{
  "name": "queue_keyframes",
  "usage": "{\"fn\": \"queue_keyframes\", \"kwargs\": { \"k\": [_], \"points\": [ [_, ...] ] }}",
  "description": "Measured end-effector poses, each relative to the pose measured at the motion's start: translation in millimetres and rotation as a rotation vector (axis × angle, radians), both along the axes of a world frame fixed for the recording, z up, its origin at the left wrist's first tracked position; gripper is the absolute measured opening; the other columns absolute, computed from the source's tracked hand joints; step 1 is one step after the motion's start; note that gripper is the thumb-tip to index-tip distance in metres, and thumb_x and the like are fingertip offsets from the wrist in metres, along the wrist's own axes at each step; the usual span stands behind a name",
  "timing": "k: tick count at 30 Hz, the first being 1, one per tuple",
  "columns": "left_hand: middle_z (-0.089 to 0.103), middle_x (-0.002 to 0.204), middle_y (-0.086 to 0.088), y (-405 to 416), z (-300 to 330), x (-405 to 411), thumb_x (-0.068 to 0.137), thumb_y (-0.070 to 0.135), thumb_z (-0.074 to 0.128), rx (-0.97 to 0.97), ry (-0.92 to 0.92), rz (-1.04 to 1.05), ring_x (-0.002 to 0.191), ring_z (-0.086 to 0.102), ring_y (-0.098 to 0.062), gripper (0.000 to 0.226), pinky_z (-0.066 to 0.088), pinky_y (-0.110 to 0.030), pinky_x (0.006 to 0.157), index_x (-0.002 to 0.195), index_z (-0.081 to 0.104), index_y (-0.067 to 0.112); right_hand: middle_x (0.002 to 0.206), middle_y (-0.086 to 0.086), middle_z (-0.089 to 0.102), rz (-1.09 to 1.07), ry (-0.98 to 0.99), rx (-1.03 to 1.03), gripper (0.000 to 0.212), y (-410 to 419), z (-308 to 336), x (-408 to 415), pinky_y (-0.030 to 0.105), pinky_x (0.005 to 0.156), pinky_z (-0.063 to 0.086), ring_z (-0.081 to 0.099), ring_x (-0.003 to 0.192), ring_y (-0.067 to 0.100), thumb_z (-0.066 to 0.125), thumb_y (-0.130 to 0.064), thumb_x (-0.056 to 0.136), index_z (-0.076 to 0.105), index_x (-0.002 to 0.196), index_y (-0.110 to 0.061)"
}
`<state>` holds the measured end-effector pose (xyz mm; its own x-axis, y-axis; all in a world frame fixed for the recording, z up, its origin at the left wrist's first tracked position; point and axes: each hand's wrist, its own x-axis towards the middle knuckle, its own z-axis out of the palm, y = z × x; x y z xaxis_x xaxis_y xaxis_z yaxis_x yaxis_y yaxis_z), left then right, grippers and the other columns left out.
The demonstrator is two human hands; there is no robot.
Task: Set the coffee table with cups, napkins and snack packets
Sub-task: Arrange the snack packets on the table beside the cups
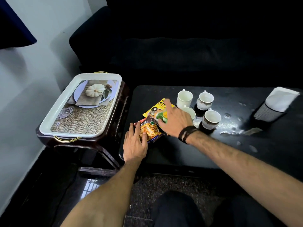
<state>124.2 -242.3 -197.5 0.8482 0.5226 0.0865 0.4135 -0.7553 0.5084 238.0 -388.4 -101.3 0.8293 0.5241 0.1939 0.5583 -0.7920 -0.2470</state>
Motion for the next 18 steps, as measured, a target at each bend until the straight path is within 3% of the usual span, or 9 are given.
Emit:
{"fn": "queue_keyframes", "kwargs": {
  "k": [5, 8, 11, 13, 15, 17, 18],
  "points": [
    [0.024, 0.159, -0.008, -0.2, 0.9, -0.6, 0.099, 0.044, 0.033, -0.018, -0.016, 0.011, 0.132, 0.042, -0.033, 0.054, 0.035, -0.046, 0.111, 0.151, 0.022, 0.034, 0.096, 0.013, 0.062, 0.016, 0.15, -0.213, 0.062, -28.6, -33.6, -26.9, 0.04, 0.066, 0.051, 0.066, 0.086, 0.034, 0.051, -0.046, 0.087, 0.027, 0.138, -0.019],
    [0.018, 0.161, -0.005, 0.1, 1.1, -0.6, 0.1, 0.04, 0.031, -0.007, -0.042, 0.013, 0.129, 0.045, -0.031, 0.053, 0.045, -0.046, 0.102, 0.151, 0.014, 0.039, 0.112, 0.015, 0.057, 0.006, 0.199, -0.182, 0.06, -11.7, -46.9, -31.7, 0.042, 0.071, 0.051, 0.065, 0.095, 0.037, 0.05, -0.046, 0.09, 0.029, 0.139, -0.018],
    [0.016, 0.162, -0.004, 2.2, -0.7, -0.7, 0.101, 0.036, 0.03, -0.012, -0.069, 0.04, 0.134, 0.042, -0.029, 0.052, 0.048, -0.045, 0.099, 0.151, 0.013, 0.041, 0.115, 0.018, 0.054, -0.023, 0.262, -0.147, 0.058, 9.3, -44.9, -26.7, 0.044, 0.074, 0.049, 0.061, 0.097, 0.039, 0.048, -0.046, 0.091, 0.03, 0.137, -0.016],
    [0.016, 0.162, -0.003, 2.9, -3.1, 0.4, 0.102, 0.035, 0.029, -0.015, -0.074, 0.061, 0.138, 0.037, -0.028, 0.052, 0.045, -0.044, 0.103, 0.151, 0.013, 0.041, 0.114, 0.016, 0.055, -0.032, 0.147, -0.13, 0.052, 16.9, -40.5, -20.8, 0.043, 0.077, 0.045, 0.057, 0.1, 0.036, 0.039, -0.047, 0.092, 0.039, 0.132, -0.014],
    [0.017, 0.162, -0.005, 4.1, -5.6, 2.0, 0.102, 0.034, 0.029, -0.002, -0.076, 0.05, 0.138, 0.036, -0.028, 0.052, 0.043, -0.042, 0.106, 0.151, 0.015, 0.039, 0.114, 0.011, 0.056, 0.032, -0.1, -0.053, 0.043, 24.9, -32.9, -6.1, 0.043, 0.081, 0.045, 0.055, 0.101, 0.03, 0.037, -0.039, 0.091, 0.049, 0.125, -0.015],
    [0.019, 0.161, -0.006, 4.7, -7.0, 4.0, 0.102, 0.033, 0.03, 0.015, -0.077, 0.04, 0.137, 0.037, -0.029, 0.051, 0.04, -0.041, 0.108, 0.151, 0.017, 0.038, 0.123, 0.01, 0.053, 0.179, -0.151, -0.073, 0.043, 33.7, -21.3, 20.2, 0.044, 0.093, 0.047, 0.052, 0.113, 0.029, 0.048, -0.025, 0.087, 0.047, 0.128, -0.017],
    [0.019, 0.161, -0.006, 4.8, -7.6, 4.2, 0.102, 0.032, 0.031, 0.017, -0.075, 0.046, 0.137, 0.038, -0.028, 0.051, 0.039, -0.04, 0.108, 0.152, 0.017, 0.038, 0.132, 0.012, 0.049, 0.237, -0.094, -0.163, 0.053, 38.2, -16.9, 36.2, 0.046, 0.101, 0.044, 0.046, 0.124, 0.032, 0.057, -0.019, 0.083, 0.043, 0.134, -0.017]
  ]
}}
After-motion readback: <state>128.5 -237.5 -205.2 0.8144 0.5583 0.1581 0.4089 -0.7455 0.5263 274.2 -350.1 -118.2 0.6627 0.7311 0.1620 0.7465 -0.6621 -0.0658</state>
